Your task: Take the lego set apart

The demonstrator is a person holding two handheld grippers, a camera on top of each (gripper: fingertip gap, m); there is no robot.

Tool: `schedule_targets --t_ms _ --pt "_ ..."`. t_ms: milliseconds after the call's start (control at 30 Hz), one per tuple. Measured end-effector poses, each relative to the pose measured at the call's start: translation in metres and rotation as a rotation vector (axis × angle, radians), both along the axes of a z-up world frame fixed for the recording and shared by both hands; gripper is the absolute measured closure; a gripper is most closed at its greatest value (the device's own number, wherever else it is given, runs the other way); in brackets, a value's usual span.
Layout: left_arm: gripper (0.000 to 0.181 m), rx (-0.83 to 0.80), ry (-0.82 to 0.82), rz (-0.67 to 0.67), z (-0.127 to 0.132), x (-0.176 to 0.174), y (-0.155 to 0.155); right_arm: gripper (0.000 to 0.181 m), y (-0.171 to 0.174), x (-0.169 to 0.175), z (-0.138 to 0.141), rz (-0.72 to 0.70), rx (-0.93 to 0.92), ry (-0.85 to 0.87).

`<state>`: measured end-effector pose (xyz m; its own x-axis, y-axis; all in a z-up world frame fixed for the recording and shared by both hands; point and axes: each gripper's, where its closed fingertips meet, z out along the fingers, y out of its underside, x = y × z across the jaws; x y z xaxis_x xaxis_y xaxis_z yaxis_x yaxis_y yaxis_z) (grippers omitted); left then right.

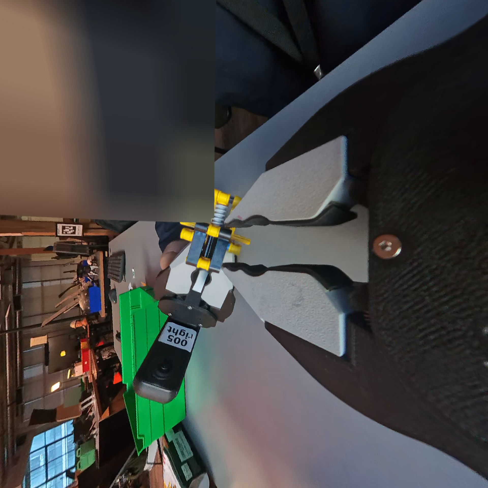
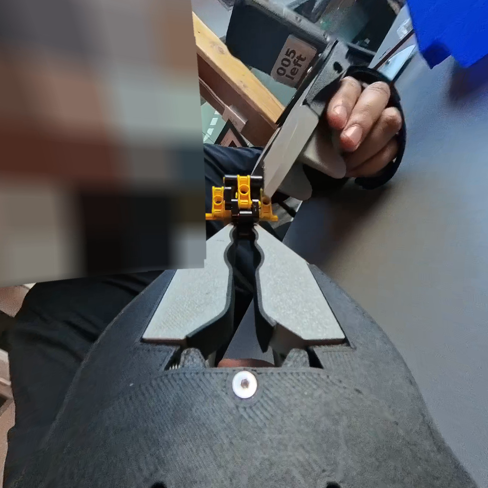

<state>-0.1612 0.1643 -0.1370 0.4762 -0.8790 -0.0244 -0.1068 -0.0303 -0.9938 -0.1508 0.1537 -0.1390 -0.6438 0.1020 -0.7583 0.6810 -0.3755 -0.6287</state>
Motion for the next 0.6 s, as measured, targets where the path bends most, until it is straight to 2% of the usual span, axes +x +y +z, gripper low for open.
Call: schedule_targets --t_ms 67,367,467,533,600 --pt "0.149 0.013 -0.002 -0.017 0.000 0.003 -0.003 0.176 -0.005 0.003 0.000 0.036 -0.004 -0.007" --pt "0.150 0.045 -0.025 -0.032 0.006 0.003 -0.006 0.173 -0.004 -0.003 -0.003 -0.002 0.013 -0.028" --pt "0.150 0.070 0.017 -0.029 0.002 0.000 -0.006 0.173 -0.003 -0.006 -0.005 -0.018 0.017 -0.044" --pt "0.150 0.075 0.014 0.020 0.005 -0.003 0.000 0.172 0.005 -0.010 -0.003 -0.076 0.033 -0.029" --pt "0.150 0.119 0.050 0.071 0.004 -0.009 0.005 0.159 0.021 -0.019 -0.008 -0.208 0.165 -0.013"
